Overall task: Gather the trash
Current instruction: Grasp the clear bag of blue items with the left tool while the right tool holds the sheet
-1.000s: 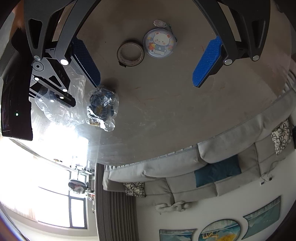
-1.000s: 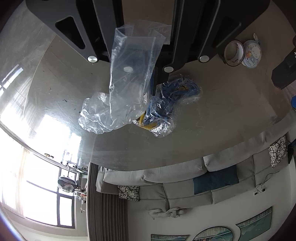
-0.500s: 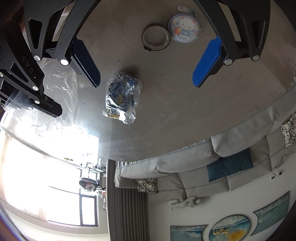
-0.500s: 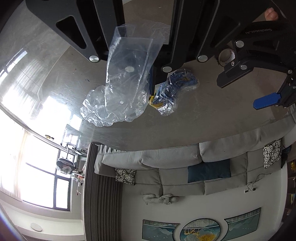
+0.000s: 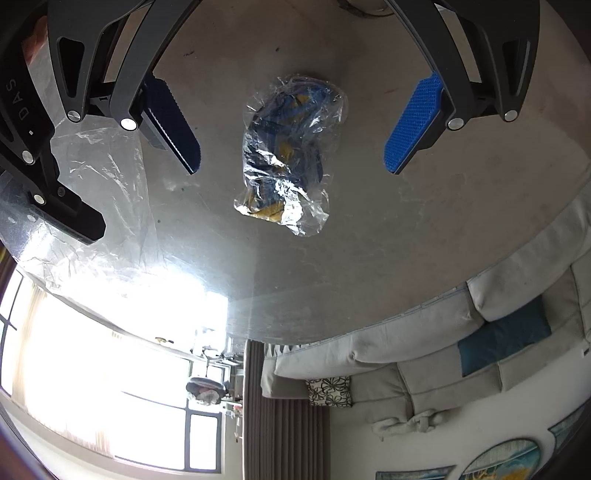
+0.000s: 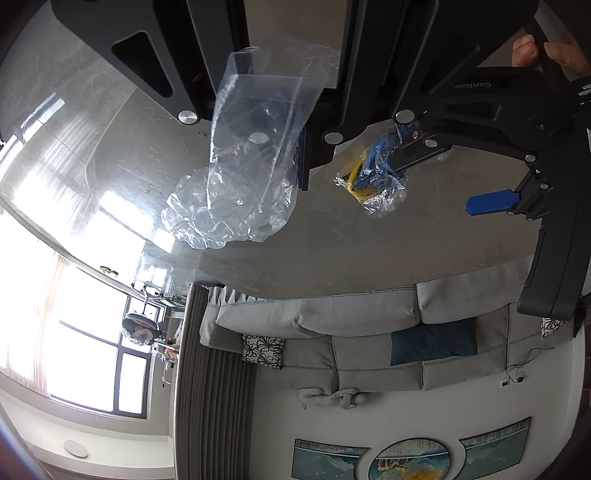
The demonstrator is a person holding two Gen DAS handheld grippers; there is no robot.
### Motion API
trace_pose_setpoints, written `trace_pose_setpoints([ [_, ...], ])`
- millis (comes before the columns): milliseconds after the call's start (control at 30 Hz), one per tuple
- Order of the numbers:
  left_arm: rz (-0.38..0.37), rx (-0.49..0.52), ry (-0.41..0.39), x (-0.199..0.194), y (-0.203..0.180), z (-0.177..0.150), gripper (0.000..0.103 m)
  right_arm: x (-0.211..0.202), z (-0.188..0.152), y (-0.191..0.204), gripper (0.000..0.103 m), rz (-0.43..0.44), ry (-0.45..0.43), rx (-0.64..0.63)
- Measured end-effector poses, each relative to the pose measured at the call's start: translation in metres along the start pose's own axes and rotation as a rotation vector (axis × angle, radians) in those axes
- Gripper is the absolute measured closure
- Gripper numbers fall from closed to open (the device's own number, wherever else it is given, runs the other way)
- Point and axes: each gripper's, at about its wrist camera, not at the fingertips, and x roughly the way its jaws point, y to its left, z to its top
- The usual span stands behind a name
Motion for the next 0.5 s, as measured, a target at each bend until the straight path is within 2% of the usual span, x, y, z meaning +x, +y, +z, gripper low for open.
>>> trace_pose_setpoints([
  [400,-0.054,-0.003,0.103,0.039,0.0,-0.011,0.005,0.024,0.001,0.008,0.101,0.026,0.002,0.009],
  [433,-0.054,0.001,0.125,0.044,-0.003,-0.012,0.008,0.023,0.001,0.008,0.101,0.024,0.0,0.007],
  [467,-0.058,0.008,0.151,0.05,-0.006,-0.014,0.016,0.023,0.002,0.007,0.101,0.025,0.002,0.008],
  [500,-0.062,0.021,0.19,0.058,-0.008,-0.016,0.037,0.021,0.001,0.006,0.101,0.024,0.001,0.011],
])
